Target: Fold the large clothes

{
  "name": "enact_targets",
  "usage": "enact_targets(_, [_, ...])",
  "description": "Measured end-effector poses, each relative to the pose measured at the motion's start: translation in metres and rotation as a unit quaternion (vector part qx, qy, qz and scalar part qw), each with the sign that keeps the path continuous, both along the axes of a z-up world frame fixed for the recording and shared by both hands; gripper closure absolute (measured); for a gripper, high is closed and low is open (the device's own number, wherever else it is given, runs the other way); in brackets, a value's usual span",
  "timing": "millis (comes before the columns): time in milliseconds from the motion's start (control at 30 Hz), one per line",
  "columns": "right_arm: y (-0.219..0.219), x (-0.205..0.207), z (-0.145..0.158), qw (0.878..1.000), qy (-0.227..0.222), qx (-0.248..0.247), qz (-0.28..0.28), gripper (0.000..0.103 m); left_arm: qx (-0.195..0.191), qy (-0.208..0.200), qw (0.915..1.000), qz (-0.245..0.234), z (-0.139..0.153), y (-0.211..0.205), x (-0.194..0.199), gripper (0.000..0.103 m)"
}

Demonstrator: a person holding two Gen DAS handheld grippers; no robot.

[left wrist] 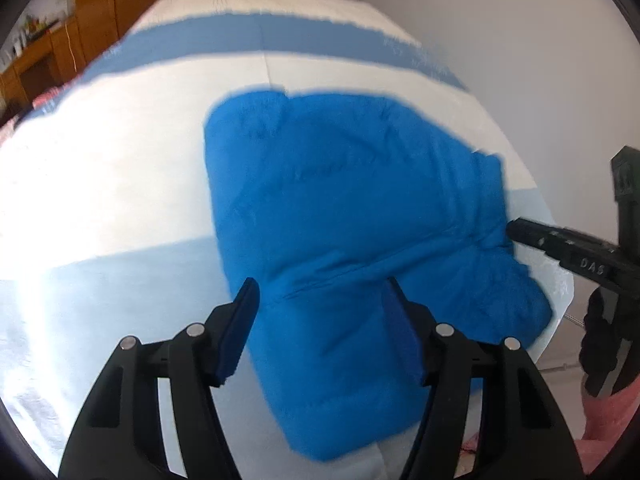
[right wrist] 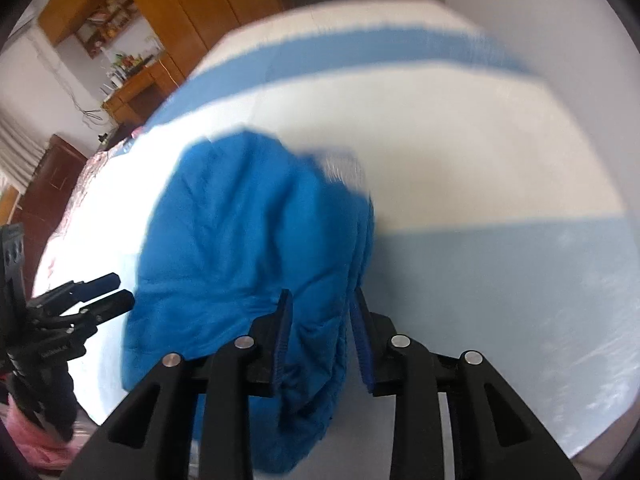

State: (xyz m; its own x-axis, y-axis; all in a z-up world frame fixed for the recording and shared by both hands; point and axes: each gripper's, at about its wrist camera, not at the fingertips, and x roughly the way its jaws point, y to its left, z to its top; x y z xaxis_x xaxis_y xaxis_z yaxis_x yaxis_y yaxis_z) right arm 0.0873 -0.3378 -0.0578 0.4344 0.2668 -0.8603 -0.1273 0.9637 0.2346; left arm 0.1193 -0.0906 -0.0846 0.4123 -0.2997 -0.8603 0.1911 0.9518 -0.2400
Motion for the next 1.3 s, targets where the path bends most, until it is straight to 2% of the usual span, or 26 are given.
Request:
enact_targets(100, [0.018, -0.019, 0.028, 0.997, -0.022, 0.040, 0.056, 0.073, -0.002, -0.017, 0.9998, -0.012, 0.022, -0.004, -0.017, 0.041])
enact_targets(167, [0.031, -0.025, 0.030, 0.994, -0.014, 0.061, 0.086, 0.077, -0.006, -0.016, 0.9996, -0.022, 0.023, -0.015, -0.020, 0.041])
enact_targets(233, [0.042, -0.028, 0.025, 0.993, -0.005, 0.056, 0.104, 0.081, -0.003, -0.015, 0.9994, -0.030, 0.021, -0.018, -0.025, 0.041])
enact_targets(367, [0.041, -0.031, 0.006, 0.994, 0.019, 0.028, 0.099, 0.082, 0.000, 0.006, 0.9993, -0.038, 0.006, -0.019, -0.038, 0.041])
enact_targets(500, [0.024, -0.035, -0.017, 0.995, 0.049, 0.016, 0.081, 0.090, 0.001, 0.027, 0.9991, -0.032, -0.010, -0.016, -0.043, 0.041])
enact_targets(667, [0.018, -0.046, -0.059, 0.994, 0.092, 0.018, 0.055, 0.097, 0.014, 0.035, 0.9990, -0.025, -0.033, -0.014, -0.044, 0.039])
enact_targets(767, [0.015, -0.049, -0.085, 0.992, 0.112, 0.037, 0.040, 0.098, 0.025, 0.032, 0.9988, -0.028, -0.045, -0.016, -0.047, 0.036])
enact_targets(833, [0.014, -0.048, -0.090, 0.991, 0.118, 0.044, 0.036, 0.098, 0.029, 0.031, 0.9987, -0.029, -0.047, -0.017, -0.049, 0.036])
enact_targets(933, [0.014, -0.045, -0.077, 0.992, 0.113, 0.034, 0.052, 0.098, 0.015, 0.042, 0.9987, -0.025, -0.042, -0.010, -0.044, 0.037])
enact_targets(1033, [0.012, -0.048, -0.050, 0.993, 0.098, 0.034, 0.056, 0.098, -0.008, 0.043, 0.9990, -0.006, -0.024, 0.009, -0.034, 0.043])
enact_targets(1200, [0.016, -0.028, 0.007, 0.996, 0.028, 0.035, 0.072, 0.091, -0.016, 0.007, 0.9997, 0.019, 0.013, 0.020, -0.006, 0.043])
enact_targets(1300, [0.026, 0.000, 0.023, 0.997, -0.003, 0.025, 0.076, 0.091, -0.015, 0.003, 0.9992, 0.036, 0.021, 0.015, 0.017, 0.043])
